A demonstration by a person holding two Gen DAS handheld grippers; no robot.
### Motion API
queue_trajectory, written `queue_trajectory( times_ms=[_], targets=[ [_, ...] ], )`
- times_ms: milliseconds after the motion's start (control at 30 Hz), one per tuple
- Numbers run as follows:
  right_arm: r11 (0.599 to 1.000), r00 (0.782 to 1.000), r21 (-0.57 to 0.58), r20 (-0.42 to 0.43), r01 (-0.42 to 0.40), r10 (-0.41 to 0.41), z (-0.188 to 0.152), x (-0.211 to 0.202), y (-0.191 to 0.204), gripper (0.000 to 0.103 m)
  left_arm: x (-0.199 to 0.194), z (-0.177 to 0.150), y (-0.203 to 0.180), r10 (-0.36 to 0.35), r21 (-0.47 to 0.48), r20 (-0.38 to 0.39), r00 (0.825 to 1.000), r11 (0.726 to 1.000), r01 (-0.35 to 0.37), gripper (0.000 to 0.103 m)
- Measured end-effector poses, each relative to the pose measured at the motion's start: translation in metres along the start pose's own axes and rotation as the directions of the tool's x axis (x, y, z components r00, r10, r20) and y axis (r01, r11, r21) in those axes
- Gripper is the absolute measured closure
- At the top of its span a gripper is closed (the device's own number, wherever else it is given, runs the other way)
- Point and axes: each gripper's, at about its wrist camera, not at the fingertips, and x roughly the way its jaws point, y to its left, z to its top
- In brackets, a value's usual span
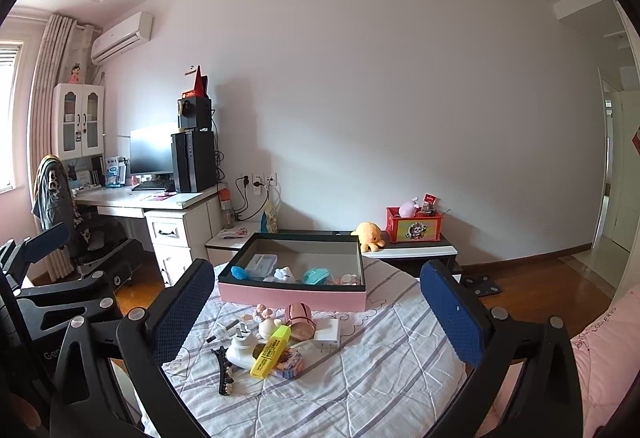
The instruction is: Organize rigid objects
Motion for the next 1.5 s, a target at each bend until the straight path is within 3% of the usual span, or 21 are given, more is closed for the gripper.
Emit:
queue_trajectory(
  times_ms=[200, 400, 633, 867, 967, 1067, 1133, 1200, 1300, 1367, 1400, 1500],
  targets=[
    [1.000, 0.998, 0.005, -0.064, 0.006, -0.005, -0.016, 0.025, -0.005, 0.000, 0.022, -0.014, 0.000, -0.037, -0.004, -0.070, 0.997, 0.999, 0.037, 0.000],
    [1.000, 0.984, 0.003, -0.180, 0.012, -0.011, -0.050, 0.065, -0.010, 0.000, 0.066, -0.049, 0.002, -0.090, -0.047, -0.223, 0.971, 0.996, 0.082, 0.000],
    [0.999, 0.946, 0.028, -0.325, 0.020, -0.010, -0.094, 0.112, -0.021, 0.000, 0.118, -0.103, 0.003, -0.099, -0.083, -0.416, 0.904, 0.994, 0.070, 0.000],
    [0.998, 0.918, 0.051, -0.397, 0.037, -0.014, -0.115, 0.142, -0.035, 0.000, 0.155, -0.152, -0.012, -0.070, -0.022, -0.550, 0.832, 0.997, 0.069, 0.000],
    [0.997, 0.912, 0.056, -0.410, 0.047, -0.020, -0.119, 0.150, -0.038, 0.000, 0.167, -0.163, -0.013, -0.027, 0.018, -0.582, 0.813, 0.999, 0.046, 0.000],
    [0.997, 0.904, 0.054, -0.426, 0.055, -0.027, -0.121, 0.160, -0.041, 0.000, 0.180, -0.167, -0.006, -0.038, -0.014, -0.606, 0.795, 0.999, 0.037, 0.000],
    [0.997, 0.898, 0.058, -0.439, 0.056, -0.024, -0.122, 0.167, -0.043, 0.000, 0.186, -0.166, -0.005, -0.036, -0.016, -0.601, 0.799, 0.999, 0.034, 0.001],
    [0.997, 0.891, 0.053, -0.453, 0.059, -0.029, -0.124, 0.176, -0.044, 0.000, 0.191, -0.168, -0.005, -0.045, -0.006, -0.598, 0.800, 0.999, 0.052, 0.007],
    [0.997, 0.875, 0.046, -0.483, 0.057, -0.027, -0.125, 0.193, -0.045, 0.000, 0.192, -0.164, -0.006, -0.073, 0.009, -0.577, 0.814, 0.995, 0.096, 0.031],
    [0.998, 0.866, 0.058, -0.500, 0.040, -0.005, -0.123, 0.206, -0.044, 0.000, 0.191, -0.160, -0.005, -0.090, 0.016, -0.561, 0.823, 0.993, 0.119, 0.076],
    [0.998, 0.862, 0.057, -0.507, 0.036, -0.002, -0.123, 0.212, -0.043, 0.000, 0.191, -0.160, -0.002, -0.094, 0.016, -0.558, 0.824, 0.992, 0.123, 0.082],
    [0.999, 0.841, 0.035, -0.541, 0.019, 0.003, -0.123, 0.231, -0.037, 0.007, 0.190, -0.157, 0.006, -0.113, -0.009, -0.555, 0.824, 0.992, 0.129, 0.084]
  ],
)
